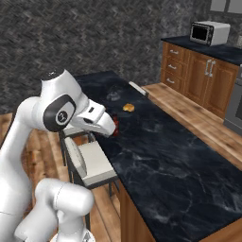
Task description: Move the condiment bottle and ketchup from the cabinet to the dining counter.
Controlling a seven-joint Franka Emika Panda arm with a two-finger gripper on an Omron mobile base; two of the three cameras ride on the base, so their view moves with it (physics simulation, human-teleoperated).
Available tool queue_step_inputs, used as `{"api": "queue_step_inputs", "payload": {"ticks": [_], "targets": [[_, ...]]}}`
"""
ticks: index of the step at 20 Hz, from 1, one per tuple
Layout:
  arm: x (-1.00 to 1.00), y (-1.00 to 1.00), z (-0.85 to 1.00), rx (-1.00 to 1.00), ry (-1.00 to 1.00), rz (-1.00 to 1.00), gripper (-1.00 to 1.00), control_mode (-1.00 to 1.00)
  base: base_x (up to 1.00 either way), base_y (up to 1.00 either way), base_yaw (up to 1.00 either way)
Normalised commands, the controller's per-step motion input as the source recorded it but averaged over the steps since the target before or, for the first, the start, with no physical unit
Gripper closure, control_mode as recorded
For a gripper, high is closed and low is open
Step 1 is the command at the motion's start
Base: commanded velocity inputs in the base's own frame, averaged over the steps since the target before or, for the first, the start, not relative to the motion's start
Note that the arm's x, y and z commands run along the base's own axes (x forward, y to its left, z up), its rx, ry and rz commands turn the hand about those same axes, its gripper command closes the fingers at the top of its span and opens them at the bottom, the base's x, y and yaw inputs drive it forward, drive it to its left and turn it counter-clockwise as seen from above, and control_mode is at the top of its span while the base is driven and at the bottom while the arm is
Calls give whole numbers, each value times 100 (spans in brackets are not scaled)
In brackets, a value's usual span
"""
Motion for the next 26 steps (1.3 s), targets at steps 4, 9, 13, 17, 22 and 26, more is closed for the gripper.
{"api": "queue_step_inputs", "payload": {"ticks": [4,9,13,17,22,26], "targets": [[0,1,0,0,1,0,-100,-100,0,0,0],[-5,0,0,0,0,0,-100,-100,0,0,0],[0,0,0,0,0,0,-100,100,-57,1,-13],[0,0,0,0,0,0,-100,100,-77,0,-23],[0,0,0,0,0,0,-100,100,-26,13,-67],[0,0,0,0,0,0,-100,100,0,17,-88]]}}
